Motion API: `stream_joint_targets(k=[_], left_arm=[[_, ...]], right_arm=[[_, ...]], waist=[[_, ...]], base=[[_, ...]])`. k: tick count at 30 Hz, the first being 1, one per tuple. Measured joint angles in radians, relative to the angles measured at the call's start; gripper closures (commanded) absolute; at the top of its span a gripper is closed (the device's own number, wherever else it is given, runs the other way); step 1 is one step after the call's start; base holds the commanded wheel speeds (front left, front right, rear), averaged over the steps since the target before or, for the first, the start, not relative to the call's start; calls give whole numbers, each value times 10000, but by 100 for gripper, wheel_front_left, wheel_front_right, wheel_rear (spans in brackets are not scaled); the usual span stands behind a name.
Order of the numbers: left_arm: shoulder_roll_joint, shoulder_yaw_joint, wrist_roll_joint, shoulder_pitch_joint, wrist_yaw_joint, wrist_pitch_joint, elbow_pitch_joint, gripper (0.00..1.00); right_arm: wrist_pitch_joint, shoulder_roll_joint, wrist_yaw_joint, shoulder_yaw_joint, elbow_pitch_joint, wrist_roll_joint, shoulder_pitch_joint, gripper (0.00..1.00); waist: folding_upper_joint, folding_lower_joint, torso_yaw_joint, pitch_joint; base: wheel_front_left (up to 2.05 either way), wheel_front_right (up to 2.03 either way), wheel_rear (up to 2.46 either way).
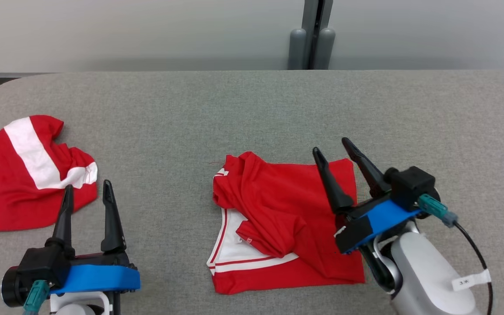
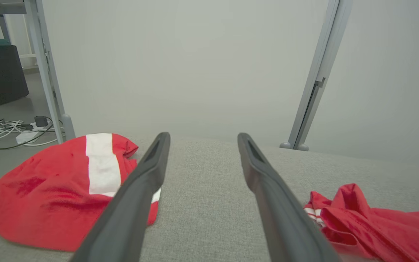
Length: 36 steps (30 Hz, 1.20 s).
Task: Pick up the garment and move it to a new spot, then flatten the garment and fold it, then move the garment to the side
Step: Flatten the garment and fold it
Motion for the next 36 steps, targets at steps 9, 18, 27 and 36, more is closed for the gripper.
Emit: stream_joint_targets(k=[9, 18, 27, 36], left_arm=[[-2, 15, 119, 124, -48, 0, 40, 0], [0, 79, 261, 392, -111, 0, 104, 0], [6, -240, 487, 465, -184, 0, 132, 0], [8, -2660, 796, 409, -470, 0, 1172, 0]], right_arm=[[-4, 6, 0, -1762, -1402, -744, 1495, 0], [73, 190, 0, -3196, -2232, -1170, 2924, 0], [297, 226, 0, -3434, -2483, -1093, 3184, 0], [391, 234, 0, -3375, -2429, -1032, 3231, 0]], waist=[[0, 0, -264, -237], [0, -1, -309, -566], [0, -1, -366, -705], [0, -1, -439, -800]], base=[[0, 0, 0], [0, 0, 0], [0, 0, 0], [0, 0, 0]])
